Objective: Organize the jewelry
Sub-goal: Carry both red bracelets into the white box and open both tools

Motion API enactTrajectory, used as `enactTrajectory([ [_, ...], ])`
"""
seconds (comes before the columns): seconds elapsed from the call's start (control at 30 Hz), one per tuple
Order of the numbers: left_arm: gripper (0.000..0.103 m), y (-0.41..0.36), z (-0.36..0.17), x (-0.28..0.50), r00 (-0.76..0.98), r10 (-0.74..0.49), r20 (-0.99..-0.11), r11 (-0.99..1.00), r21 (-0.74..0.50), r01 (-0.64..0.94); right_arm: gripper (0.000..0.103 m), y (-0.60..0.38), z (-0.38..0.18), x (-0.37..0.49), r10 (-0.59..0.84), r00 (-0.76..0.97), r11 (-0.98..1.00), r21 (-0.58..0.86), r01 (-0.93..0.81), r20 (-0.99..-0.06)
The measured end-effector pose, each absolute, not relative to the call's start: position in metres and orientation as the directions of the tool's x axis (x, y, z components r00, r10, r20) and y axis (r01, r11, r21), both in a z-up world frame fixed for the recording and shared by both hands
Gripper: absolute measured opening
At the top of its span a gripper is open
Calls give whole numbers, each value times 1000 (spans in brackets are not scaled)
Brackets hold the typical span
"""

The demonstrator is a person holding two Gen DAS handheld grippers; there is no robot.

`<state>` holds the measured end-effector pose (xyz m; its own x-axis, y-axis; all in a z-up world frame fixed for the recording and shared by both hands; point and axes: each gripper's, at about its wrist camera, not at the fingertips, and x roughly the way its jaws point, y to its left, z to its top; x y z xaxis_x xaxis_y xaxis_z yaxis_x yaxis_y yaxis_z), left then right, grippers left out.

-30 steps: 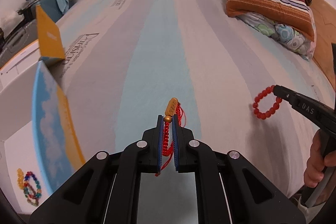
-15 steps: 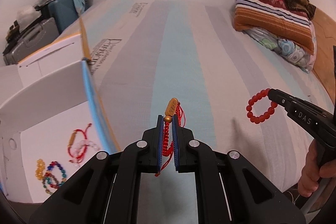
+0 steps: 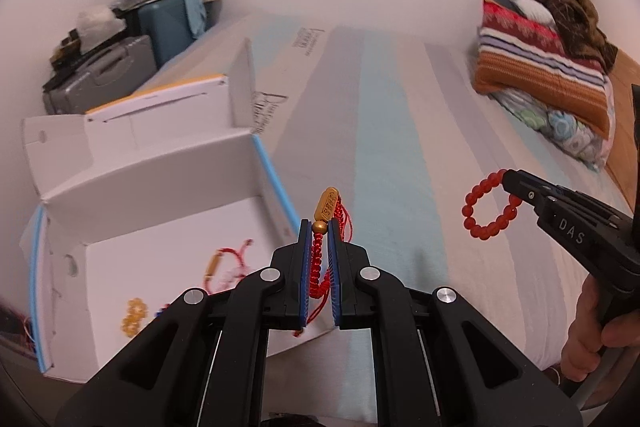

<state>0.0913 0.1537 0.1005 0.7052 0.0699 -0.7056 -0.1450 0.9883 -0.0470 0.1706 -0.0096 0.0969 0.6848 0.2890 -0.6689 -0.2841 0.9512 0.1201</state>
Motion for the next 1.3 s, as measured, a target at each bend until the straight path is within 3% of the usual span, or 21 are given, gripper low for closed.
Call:
enactTrajectory([
  [0.73,7,290,102,31,665,220,-714,934,-42,-355,13,163,115,128,445,630,851,80,-520,-637],
  [1.3,7,346,35,29,569,227,-791,902,-50,-429,13,231,37,131,410,520,825,62,-561,-749],
])
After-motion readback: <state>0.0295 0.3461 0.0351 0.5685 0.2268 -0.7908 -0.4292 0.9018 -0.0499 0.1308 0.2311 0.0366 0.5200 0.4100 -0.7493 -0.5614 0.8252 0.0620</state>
